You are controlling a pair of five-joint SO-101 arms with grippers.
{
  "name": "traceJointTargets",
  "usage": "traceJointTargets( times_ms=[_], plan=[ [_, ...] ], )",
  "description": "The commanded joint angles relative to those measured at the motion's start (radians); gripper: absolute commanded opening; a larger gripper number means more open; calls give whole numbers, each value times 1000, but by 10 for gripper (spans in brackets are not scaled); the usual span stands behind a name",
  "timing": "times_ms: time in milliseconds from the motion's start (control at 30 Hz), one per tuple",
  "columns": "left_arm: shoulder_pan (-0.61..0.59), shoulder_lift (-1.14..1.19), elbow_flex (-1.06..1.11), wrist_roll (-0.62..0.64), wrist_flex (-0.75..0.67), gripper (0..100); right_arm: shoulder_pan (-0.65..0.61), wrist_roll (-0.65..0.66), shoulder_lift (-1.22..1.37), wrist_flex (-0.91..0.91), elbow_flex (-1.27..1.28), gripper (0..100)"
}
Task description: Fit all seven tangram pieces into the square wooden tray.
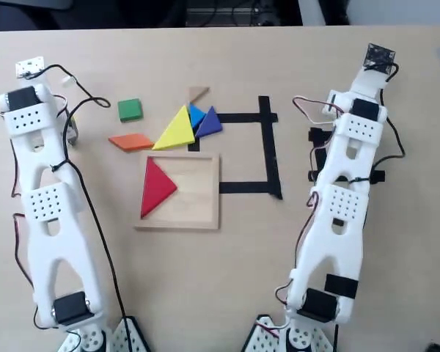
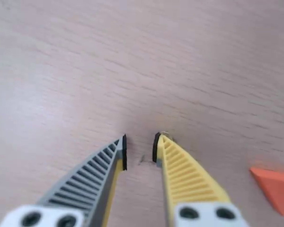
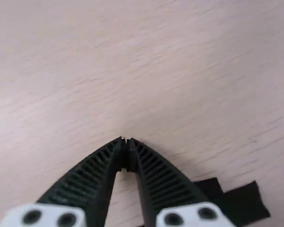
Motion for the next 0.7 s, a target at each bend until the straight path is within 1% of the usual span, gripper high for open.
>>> traceJointTargets(
  times_ms=[0,167,267,433,500,567,600,667],
  plan=[
    [25,-40,-30,9,-15,127,14,-12,-76,15,-47,11],
    [28,-35,-28,9,-21,127,17,-14,-76,14,-45,11],
    [18,-32,-28,14,-21,127,-20,-12,-70,-26,-44,11],
    [13,-31,-25,15,-15,127,-126,-2,16,-338,-48,11],
    [13,-31,-25,14,-14,127,-180,71,28,-410,-48,11],
    [13,-29,-25,14,-14,127,-242,170,12,-408,-44,11],
    [13,-29,-25,12,-14,127,-270,192,-1,-393,-44,11],
    [13,-25,-25,12,-14,127,-304,153,-33,-358,-44,11]
  ],
)
